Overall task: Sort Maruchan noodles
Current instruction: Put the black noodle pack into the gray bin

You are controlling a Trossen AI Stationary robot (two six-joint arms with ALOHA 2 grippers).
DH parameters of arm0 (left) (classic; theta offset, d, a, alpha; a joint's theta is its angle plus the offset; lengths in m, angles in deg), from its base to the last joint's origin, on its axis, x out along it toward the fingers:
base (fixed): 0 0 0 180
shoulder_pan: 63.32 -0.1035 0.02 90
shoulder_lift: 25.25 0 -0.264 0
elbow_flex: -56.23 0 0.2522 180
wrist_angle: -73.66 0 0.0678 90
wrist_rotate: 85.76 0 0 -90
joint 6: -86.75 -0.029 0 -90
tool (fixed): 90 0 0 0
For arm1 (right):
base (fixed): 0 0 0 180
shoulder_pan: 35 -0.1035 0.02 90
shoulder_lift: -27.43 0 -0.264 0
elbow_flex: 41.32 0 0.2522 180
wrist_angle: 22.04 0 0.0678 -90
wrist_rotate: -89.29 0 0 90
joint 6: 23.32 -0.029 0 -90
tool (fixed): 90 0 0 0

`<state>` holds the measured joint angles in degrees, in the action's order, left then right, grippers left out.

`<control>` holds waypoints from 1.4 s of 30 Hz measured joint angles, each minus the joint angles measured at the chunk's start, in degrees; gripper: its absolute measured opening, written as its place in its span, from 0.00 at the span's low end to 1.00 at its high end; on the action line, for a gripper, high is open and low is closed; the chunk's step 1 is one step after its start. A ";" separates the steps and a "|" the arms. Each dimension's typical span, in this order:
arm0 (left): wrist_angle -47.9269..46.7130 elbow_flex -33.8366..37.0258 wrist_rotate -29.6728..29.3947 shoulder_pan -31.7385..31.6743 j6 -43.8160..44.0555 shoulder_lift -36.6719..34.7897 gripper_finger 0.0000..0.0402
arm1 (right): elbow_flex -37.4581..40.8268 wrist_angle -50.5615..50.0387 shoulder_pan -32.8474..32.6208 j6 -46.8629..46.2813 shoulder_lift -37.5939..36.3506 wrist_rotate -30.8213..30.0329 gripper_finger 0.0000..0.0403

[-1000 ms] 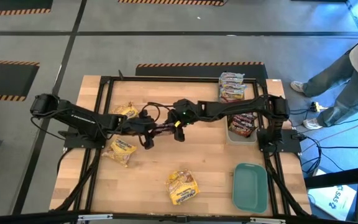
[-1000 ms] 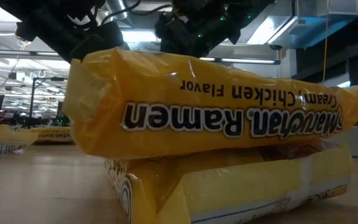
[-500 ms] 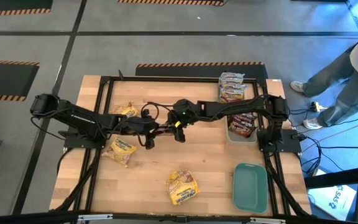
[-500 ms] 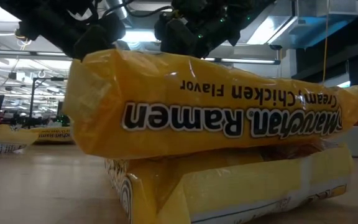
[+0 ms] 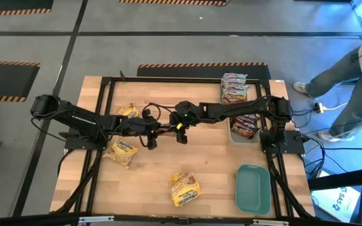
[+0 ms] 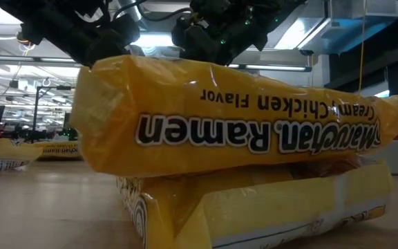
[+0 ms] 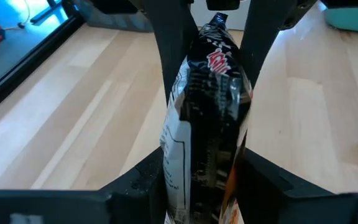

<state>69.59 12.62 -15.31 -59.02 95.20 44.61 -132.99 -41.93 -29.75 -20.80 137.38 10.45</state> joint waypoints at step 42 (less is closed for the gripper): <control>0.43 -0.02 -0.73 1.03 1.70 -1.35 0.56 | 19.30 -48.87 -5.70 -19.92 -45.95 -14.46 0.24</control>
<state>70.02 12.60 -16.04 -57.99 96.90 43.26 -113.69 -90.80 -35.44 -40.72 91.44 -4.01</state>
